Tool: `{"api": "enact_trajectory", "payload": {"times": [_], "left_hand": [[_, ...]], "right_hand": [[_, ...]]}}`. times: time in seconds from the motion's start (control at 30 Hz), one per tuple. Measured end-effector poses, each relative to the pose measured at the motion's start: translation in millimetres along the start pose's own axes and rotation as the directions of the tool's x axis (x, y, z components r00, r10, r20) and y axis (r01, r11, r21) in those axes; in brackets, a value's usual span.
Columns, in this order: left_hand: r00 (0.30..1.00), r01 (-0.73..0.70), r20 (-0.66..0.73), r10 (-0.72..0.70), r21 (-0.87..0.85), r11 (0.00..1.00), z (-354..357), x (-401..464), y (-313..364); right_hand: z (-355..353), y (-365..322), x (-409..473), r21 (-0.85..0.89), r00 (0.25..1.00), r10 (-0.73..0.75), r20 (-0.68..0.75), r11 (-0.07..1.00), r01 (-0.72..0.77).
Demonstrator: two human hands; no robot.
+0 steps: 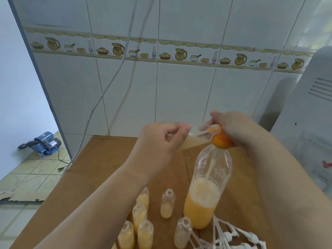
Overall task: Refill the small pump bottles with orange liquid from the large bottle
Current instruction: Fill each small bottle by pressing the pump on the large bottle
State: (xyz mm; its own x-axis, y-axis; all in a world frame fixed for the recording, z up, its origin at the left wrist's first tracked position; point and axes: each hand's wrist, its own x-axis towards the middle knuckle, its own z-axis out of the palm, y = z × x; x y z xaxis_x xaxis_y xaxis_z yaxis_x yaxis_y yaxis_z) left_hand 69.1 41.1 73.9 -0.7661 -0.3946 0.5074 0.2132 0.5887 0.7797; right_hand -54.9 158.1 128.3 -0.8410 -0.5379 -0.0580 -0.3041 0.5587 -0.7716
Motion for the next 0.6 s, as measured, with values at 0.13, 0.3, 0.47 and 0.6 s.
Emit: {"api": "enact_trajectory", "payload": {"times": [0.13, 0.3, 0.47, 0.6], "left_hand": [[1.000, 0.030, -0.004, -0.030, -0.012, 0.999, 1, -1, 0], [1.000, 0.001, -0.020, -0.001, -0.018, 1.000, -4, 4, 6], [0.999, 0.038, -0.010, -0.038, -0.014, 0.999, 1, 0, -3], [0.998, 0.069, -0.012, -0.069, -0.024, 0.997, 2, -1, -2]], "right_hand": [[0, -9, -2, -0.072, 1.000, 0.013, 0.000, 0.997, -0.013], [-8, -10, 3, -0.122, 0.999, -0.036, -0.005, 0.992, 0.035], [3, 0, 9, -0.105, 0.999, -0.049, -0.014, 0.993, 0.047], [1, -2, 5, -0.061, 1.000, -0.021, 0.001, 0.998, 0.021]]}}
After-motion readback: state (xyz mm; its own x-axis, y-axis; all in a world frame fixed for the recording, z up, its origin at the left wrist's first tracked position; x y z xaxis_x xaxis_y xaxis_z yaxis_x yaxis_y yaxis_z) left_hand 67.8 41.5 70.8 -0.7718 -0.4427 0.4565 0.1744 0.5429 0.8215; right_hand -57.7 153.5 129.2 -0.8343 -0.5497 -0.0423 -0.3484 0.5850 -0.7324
